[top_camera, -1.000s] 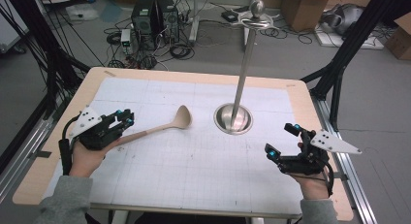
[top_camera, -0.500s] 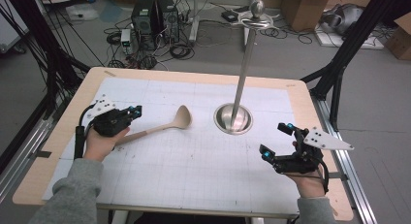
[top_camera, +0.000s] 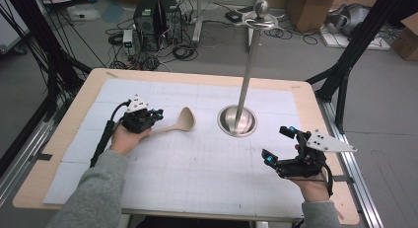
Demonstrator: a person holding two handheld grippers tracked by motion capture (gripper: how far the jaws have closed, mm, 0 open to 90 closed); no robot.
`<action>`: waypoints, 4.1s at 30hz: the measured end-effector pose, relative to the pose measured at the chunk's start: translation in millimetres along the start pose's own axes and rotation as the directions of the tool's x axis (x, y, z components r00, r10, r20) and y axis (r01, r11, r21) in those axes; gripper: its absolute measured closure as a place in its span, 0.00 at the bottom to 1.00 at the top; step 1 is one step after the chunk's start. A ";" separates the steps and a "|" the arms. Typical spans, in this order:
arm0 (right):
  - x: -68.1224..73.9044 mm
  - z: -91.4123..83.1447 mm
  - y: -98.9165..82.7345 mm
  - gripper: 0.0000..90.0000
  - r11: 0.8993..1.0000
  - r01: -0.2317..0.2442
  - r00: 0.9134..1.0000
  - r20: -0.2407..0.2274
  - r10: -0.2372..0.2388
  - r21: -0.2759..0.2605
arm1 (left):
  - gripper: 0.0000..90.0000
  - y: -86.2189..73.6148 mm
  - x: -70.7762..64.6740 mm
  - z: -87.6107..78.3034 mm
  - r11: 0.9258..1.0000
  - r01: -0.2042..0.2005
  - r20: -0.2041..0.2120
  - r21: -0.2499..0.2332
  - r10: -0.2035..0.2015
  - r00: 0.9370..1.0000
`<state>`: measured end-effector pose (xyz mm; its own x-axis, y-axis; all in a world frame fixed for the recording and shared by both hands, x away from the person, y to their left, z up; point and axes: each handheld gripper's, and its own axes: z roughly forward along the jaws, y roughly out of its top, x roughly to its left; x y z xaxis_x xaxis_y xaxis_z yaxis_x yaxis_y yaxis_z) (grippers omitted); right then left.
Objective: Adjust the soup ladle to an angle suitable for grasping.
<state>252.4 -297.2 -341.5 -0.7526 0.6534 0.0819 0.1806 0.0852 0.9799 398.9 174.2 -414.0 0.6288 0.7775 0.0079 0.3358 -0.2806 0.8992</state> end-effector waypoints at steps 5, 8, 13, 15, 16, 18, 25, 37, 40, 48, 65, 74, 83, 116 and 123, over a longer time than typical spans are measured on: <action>1.3 2.4 -0.3 0.00 1.000 0.006 1.000 -0.012 -0.006 0.005 | 1.00 -7.9 1.2 16.5 0.998 -0.001 -0.010 0.055 0.002 1.000; 2.1 3.3 -0.4 0.00 1.000 0.008 1.000 -0.020 -0.008 0.008 | 1.00 -9.6 2.7 23.3 0.998 0.009 -0.013 0.069 -0.008 1.000; 1.8 4.5 -1.3 0.00 1.000 0.008 1.000 -0.021 -0.008 0.012 | 1.00 -3.0 -0.3 35.6 0.995 0.009 0.000 0.097 -0.009 1.000; 2.0 5.0 -1.4 0.00 1.000 0.009 1.000 -0.021 -0.009 0.013 | 1.00 -2.2 -0.8 41.3 0.993 0.007 -0.009 0.118 -0.006 1.000; 2.5 5.1 -1.4 0.00 1.000 0.008 1.000 -0.024 -0.008 0.014 | 1.00 -2.6 -1.3 43.7 0.993 0.010 -0.010 0.121 -0.009 1.000; 3.0 5.1 -1.3 0.00 1.000 0.010 1.000 -0.024 -0.009 0.015 | 1.00 -4.5 -3.0 47.7 0.991 0.028 -0.009 0.132 -0.027 1.000; 4.5 5.2 -2.1 0.00 1.000 0.011 1.000 -0.019 -0.010 0.018 | 1.00 -7.1 -6.2 58.1 0.977 0.089 -0.047 0.192 -0.082 0.996; 6.2 5.3 -1.5 0.00 1.000 0.022 0.999 -0.027 -0.022 0.022 | 1.00 0.1 -13.9 72.7 0.965 0.004 -0.021 0.263 0.002 1.000; 6.1 4.4 -1.5 0.00 1.000 0.024 0.999 -0.023 -0.024 0.019 | 1.00 -0.3 -15.3 73.0 0.964 -0.024 -0.022 0.263 0.031 0.999; 5.5 3.3 -1.5 0.00 1.000 0.025 0.999 -0.021 -0.025 0.013 | 1.00 0.3 -21.4 73.9 0.957 -0.097 -0.043 0.274 0.113 0.993; 6.1 5.4 -3.6 0.00 1.000 0.014 1.000 -0.026 -0.014 0.025 | 1.00 -3.9 -27.4 64.0 0.958 -0.079 0.000 0.277 0.082 0.997; 5.8 7.2 -5.4 0.00 0.999 0.007 1.000 -0.024 -0.007 0.036 | 1.00 -10.4 -27.4 53.0 0.964 -0.038 0.066 0.264 0.021 0.998; 5.8 7.7 -5.9 0.00 0.999 0.016 1.000 -0.024 -0.015 0.034 | 1.00 -15.7 -32.2 42.7 0.964 -0.018 0.119 0.264 -0.014 0.993; 5.2 11.5 -6.7 0.00 0.999 0.020 1.000 -0.025 -0.019 0.049 | 1.00 -45.1 -77.9 -18.5 0.961 -0.109 0.205 0.253 0.057 0.977; 4.2 13.8 -8.7 0.00 0.998 0.017 0.999 -0.030 -0.015 0.054 | 1.00 -53.4 -85.7 -32.6 0.966 -0.110 0.208 0.233 0.061 0.976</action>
<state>256.4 -284.8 -352.2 -0.7738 0.6293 0.0724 0.2018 0.1364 0.9699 304.3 140.9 -448.5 0.7803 0.6248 -0.0286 0.4186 -0.4877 0.7661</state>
